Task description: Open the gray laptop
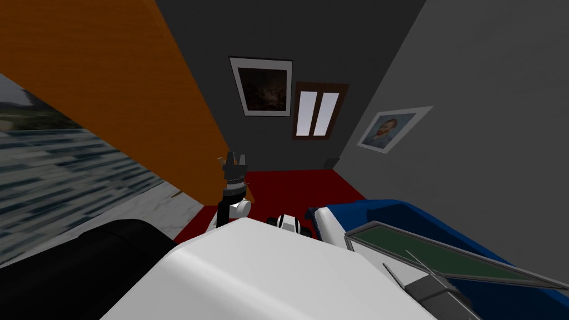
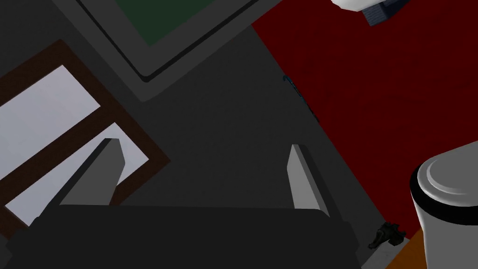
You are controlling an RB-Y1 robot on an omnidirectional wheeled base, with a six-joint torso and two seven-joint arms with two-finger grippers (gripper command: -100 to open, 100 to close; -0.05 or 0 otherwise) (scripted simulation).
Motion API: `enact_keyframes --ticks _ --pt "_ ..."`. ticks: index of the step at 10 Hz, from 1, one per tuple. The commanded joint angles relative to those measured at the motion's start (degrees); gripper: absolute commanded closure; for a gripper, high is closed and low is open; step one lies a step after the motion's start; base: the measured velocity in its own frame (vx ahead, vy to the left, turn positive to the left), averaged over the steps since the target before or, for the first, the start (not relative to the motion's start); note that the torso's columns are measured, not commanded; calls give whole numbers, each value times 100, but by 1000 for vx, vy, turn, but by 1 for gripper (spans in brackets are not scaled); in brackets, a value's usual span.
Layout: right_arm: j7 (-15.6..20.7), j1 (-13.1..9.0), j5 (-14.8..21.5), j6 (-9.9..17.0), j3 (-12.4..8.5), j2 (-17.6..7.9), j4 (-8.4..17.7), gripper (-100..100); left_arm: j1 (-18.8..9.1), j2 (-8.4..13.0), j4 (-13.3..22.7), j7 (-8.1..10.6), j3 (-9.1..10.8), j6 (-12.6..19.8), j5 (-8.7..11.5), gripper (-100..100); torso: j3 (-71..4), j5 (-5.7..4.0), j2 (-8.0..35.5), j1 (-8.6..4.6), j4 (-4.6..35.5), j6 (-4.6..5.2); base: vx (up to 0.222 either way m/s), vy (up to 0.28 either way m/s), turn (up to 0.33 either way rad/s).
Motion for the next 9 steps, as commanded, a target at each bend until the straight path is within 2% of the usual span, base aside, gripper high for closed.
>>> enact_keyframes --ticks 1,2,3,5,6,8,9 --pt "-217 -271 438 -385 -426 441 100 -100 -1 0 0 0 -1 0 0 0 12 2 24 2 5 -5 -123 -29 76" --pt "-217 -271 603 -571 -611 651 100 -100 -1 0 0 0 0 0 0 0 18 0 28 -3 8 0 -61 -16 9" --pt "-217 -271 666 -749 -700 788 100 -100 -1 0 0 0 0 0 0 0 6 0 8 -4 3 1 -15 -3 -10" --pt "-217 -271 666 -1074 -700 788 100 -100 0 0 0 0 0 0 0 0 -11 2 -13 -1 -5 -3 9 5 -1" --pt "-433 -542 976 -1240 -969 1102 200 -100 1 0 0 0 0 0 0 0 -6 1 -5 -4 -3 -3 -73 -28 114" --pt "-433 -542 1279 -1526 -1301 1385 200 -100 -1 0 0 0 0 0 0 0 23 -4 38 -16 11 0 -85 -23 32" --pt "-433 -542 1332 -1742 -1399 1577 200 -100 -1 0 0 0 0 0 0 0 15 -2 22 -7 7 2 -28 2 -17"
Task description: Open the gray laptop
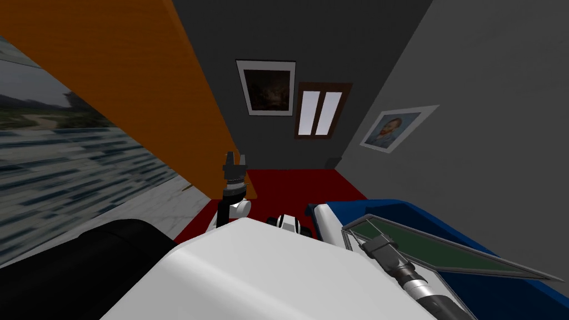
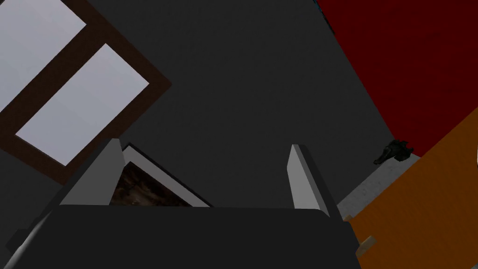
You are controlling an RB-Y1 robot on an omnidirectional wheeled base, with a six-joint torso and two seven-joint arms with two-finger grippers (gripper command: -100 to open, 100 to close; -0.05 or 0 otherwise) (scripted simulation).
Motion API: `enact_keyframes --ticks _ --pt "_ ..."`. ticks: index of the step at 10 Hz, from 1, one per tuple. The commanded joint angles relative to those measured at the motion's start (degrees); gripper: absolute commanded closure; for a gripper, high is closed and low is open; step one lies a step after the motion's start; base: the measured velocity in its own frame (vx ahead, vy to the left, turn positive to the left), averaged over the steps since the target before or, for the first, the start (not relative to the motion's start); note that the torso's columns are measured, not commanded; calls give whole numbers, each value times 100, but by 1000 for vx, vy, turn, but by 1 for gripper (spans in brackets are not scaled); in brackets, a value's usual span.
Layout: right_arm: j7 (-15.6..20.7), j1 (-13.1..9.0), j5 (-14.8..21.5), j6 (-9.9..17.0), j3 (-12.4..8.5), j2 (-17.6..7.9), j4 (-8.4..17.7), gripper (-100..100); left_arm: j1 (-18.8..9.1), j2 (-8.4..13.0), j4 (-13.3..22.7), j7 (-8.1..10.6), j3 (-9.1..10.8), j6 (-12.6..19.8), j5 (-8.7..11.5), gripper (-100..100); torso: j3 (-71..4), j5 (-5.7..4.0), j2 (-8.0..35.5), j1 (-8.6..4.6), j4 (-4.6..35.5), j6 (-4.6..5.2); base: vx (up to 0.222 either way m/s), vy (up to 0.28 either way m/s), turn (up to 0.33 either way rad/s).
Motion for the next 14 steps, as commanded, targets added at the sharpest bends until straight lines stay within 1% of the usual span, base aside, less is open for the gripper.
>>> enact_keyframes --ticks 1,2,3,4,6,7,8,10,11,13,14 --pt "5 40 128 -467 -228 202 -63 -100 0 0 0 0 0 0 0 0 -16 5 -20 9 -7 -3 -5 6 -1" --pt "5 40 128 -629 -228 202 -63 -100 1 0 0 0 0 0 0 0 -23 5 -31 8 -11 -5 5 5 2" --pt "5 40 128 -697 -228 202 -63 -100 1 0 -1 0 0 0 0 0 -22 3 -29 4 -11 -4 9 5 0" --pt "-212 -231 435 -907 -504 493 37 -100 1 0 -1 0 0 0 0 0 -17 2 -21 1 -8 -4 -79 -9 94" --pt "-212 -231 794 -1115 -836 715 37 -100 -1 0 0 0 0 0 0 0 10 -1 18 -9 5 -2 -96 -23 42" --pt "-212 -231 794 -1273 -928 884 37 -100 0 0 0 0 0 0 0 0 -1 0 -1 -2 0 -1 -26 -5 -14" --pt "-212 -231 794 -1435 -928 990 37 -100 0 0 0 0 0 0 0 0 -17 2 -25 4 -8 -3 0 0 0" --pt "-212 -231 794 -1763 -928 990 37 -100 1 0 -1 0 0 0 0 0 -24 4 -31 5 -11 -4 12 2 2" --pt "-429 -502 1046 -1934 -1237 1248 138 -100 1 0 -1 0 0 0 0 0 -17 3 -21 2 -8 -5 -80 -10 105" --pt "-429 -502 1318 -2300 -1584 1619 138 -100 -1 0 0 0 0 0 0 0 11 0 21 -6 5 -1 -91 -19 36" --pt "-429 -502 1460 -2474 -1628 1778 138 -100 0 0 0 0 0 0 0 0 -2 1 -2 -3 -1 -1 -26 -6 -15"
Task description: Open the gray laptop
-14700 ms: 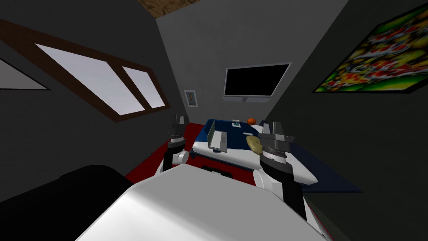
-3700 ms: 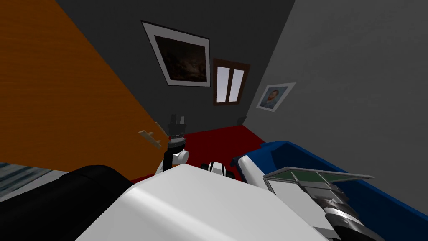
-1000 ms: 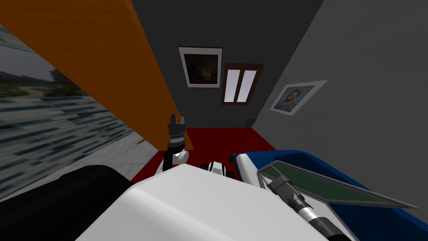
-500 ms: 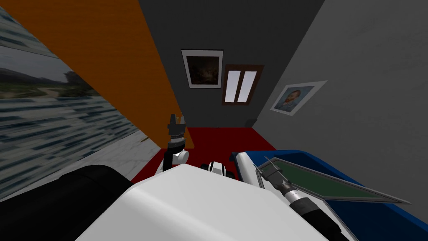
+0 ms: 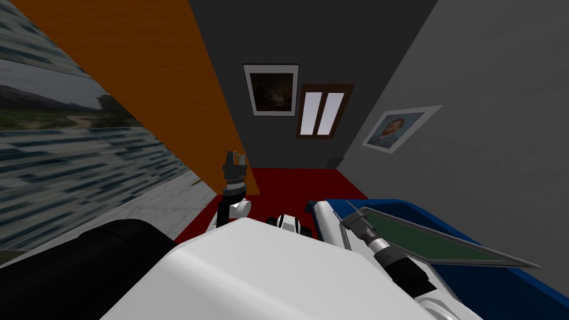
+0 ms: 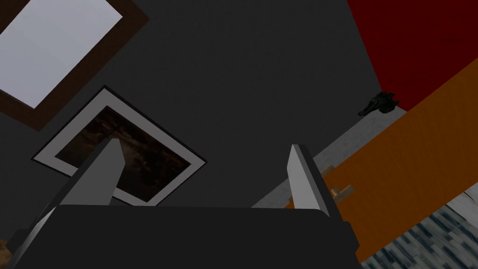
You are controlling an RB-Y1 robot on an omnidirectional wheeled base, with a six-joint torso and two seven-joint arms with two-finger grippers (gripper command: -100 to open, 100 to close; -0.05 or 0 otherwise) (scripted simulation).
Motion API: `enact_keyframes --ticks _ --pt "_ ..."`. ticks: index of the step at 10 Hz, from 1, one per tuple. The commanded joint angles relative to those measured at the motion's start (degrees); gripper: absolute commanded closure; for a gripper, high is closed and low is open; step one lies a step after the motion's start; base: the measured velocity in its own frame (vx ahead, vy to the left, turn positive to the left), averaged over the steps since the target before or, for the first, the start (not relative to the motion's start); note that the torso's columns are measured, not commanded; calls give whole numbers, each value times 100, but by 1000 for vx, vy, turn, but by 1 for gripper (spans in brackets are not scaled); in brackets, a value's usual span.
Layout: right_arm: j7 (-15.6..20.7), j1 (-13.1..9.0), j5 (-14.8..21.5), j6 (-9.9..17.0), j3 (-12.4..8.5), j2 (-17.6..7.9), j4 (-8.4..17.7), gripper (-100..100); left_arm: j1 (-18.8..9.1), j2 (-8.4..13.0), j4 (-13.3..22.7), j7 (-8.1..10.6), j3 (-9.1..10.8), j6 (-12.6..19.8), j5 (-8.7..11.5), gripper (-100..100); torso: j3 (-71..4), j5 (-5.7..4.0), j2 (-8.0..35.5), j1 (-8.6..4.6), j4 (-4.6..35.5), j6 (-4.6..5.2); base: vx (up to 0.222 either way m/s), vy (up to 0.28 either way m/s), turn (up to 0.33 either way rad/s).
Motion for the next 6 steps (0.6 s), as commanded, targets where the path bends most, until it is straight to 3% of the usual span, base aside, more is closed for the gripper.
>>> enact_keyframes --ticks 1,3,4,6 --pt "-44 -7 271 -451 -143 284 23 -100 0 0 0 0 0 0 0 0 -16 2 -23 6 -8 -2 0 0 0" --pt "-44 -7 271 -662 -143 284 23 -100 1 0 -1 0 0 0 0 0 -21 3 -28 7 -10 -3 9 1 2" --pt "-261 -278 572 -876 -417 556 123 -100 1 0 -1 0 0 0 0 0 -14 2 -19 5 -7 -4 -91 7 104" --pt "-261 -278 792 -1291 -843 970 123 -100 -1 0 0 0 0 0 0 0 13 0 22 -1 6 0 -91 -13 36"
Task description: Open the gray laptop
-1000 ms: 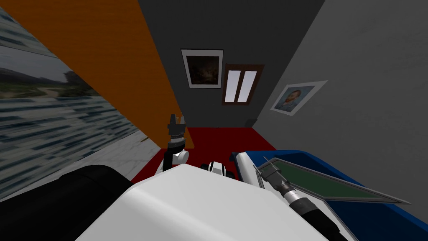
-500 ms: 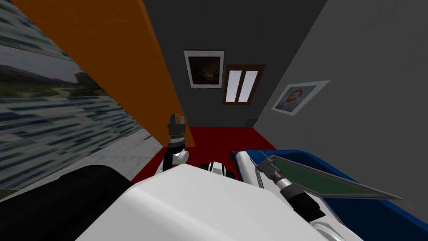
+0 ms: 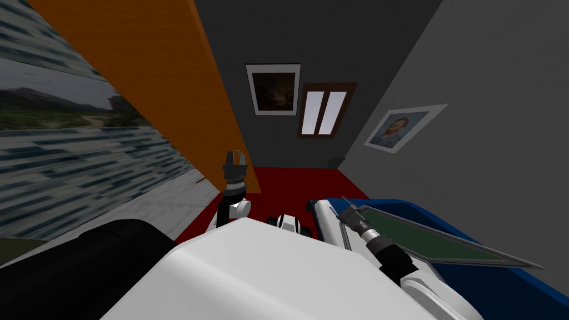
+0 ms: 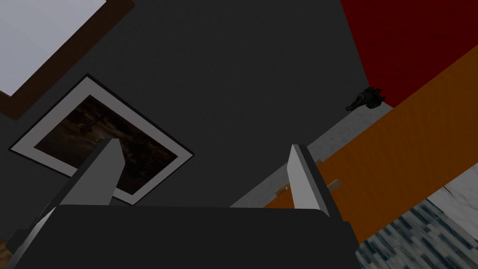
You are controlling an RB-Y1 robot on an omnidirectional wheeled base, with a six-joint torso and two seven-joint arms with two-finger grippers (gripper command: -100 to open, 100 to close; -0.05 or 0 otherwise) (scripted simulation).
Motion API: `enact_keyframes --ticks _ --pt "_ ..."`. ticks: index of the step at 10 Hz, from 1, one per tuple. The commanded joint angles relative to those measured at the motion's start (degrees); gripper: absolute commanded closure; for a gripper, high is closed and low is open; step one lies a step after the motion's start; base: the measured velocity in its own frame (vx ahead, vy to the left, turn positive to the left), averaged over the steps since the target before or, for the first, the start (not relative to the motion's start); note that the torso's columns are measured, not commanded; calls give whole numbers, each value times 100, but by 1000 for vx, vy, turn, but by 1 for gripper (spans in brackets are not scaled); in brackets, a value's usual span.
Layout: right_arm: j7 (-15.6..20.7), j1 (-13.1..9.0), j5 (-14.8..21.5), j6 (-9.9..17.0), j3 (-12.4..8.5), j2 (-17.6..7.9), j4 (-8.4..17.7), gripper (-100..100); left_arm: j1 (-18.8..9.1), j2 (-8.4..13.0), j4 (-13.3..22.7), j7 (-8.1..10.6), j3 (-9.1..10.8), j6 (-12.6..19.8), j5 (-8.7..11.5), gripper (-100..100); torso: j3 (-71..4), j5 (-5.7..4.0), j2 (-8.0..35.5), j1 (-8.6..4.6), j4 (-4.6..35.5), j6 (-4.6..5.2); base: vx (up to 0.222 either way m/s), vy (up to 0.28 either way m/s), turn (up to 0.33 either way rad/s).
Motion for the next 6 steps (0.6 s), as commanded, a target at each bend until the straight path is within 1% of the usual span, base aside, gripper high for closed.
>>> enact_keyframes --ticks 1,2,3,4,5,6 --pt "-160 -87 432 -486 -285 389 90 -100 1 0 0 0 0 0 0 0 -16 -1 -26 -3 -7 0 -19 -15 -13" --pt "-160 -87 432 -650 -285 389 90 -100 1 0 0 0 0 0 0 0 -31 0 -48 1 -15 -1 1 -8 -2" --pt "-160 -87 432 -733 -285 389 90 -100 2 0 0 0 0 0 0 0 -37 2 -55 6 -17 -3 10 -3 2" --pt "-376 -358 709 -944 -575 666 190 -100 2 0 0 0 0 0 0 0 -33 3 -49 8 -16 -3 -92 -17 122" --pt "-376 -358 858 -1031 -754 712 190 -100 0 0 0 0 0 0 0 0 -12 2 -13 3 -6 -6 -124 -29 68" --pt "-376 -358 1024 -1186 -942 867 190 -100 0 0 0 0 0 0 0 0 -1 -1 -2 -1 -1 0 -59 -10 -16"
